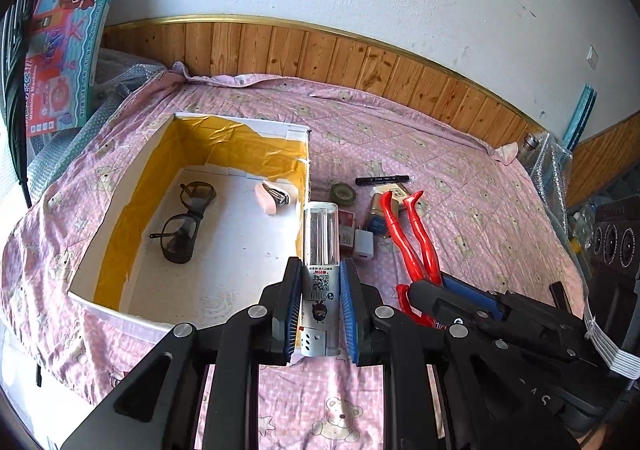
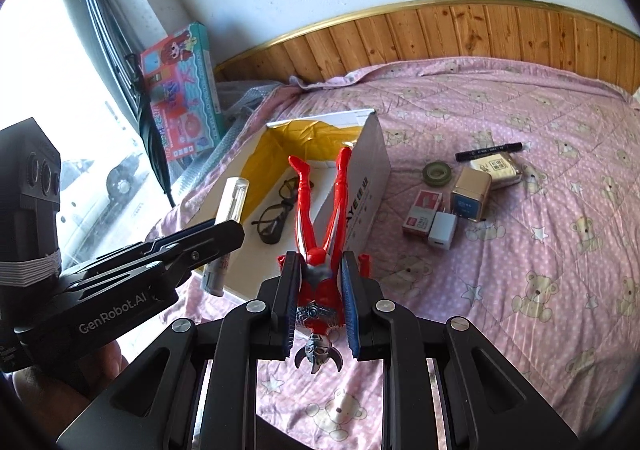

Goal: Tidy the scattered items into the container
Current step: 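Carry the clear tube and red toy figure over the white box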

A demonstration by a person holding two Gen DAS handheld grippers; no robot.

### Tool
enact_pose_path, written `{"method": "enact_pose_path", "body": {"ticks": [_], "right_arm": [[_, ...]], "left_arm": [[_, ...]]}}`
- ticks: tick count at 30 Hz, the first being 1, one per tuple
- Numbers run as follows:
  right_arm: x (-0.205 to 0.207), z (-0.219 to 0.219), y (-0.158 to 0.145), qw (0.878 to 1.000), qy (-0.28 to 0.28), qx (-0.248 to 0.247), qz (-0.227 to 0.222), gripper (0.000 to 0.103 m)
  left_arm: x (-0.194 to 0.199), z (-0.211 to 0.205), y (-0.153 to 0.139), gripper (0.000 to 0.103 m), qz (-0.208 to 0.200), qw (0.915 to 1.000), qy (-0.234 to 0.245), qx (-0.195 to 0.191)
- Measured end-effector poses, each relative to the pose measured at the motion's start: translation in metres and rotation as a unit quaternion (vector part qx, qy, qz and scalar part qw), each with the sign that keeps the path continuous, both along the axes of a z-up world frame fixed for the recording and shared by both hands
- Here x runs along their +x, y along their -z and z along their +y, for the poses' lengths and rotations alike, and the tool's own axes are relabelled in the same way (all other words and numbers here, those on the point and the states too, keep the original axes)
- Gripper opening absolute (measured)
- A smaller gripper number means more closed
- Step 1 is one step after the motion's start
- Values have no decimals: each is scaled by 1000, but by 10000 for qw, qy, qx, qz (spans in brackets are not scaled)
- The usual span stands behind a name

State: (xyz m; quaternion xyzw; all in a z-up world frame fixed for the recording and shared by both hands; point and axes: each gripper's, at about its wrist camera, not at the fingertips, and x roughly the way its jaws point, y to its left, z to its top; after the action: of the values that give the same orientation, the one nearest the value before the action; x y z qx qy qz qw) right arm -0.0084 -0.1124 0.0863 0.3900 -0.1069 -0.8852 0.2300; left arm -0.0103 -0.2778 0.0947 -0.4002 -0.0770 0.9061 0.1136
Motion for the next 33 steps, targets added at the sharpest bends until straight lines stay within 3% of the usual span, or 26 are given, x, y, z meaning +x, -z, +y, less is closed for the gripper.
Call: {"method": "enact_pose_path", "body": {"ticks": [22, 33], "right_arm": [[-24, -60, -7, 9982, -509, 306, 90, 21], [-42, -89, 7, 9964, -722, 440, -58, 21]], "left_arm": [[-21, -50, 14, 20, -162, 9989, -434, -11], [-37, -83, 33, 20, -402, 9967, -705, 33]]}}
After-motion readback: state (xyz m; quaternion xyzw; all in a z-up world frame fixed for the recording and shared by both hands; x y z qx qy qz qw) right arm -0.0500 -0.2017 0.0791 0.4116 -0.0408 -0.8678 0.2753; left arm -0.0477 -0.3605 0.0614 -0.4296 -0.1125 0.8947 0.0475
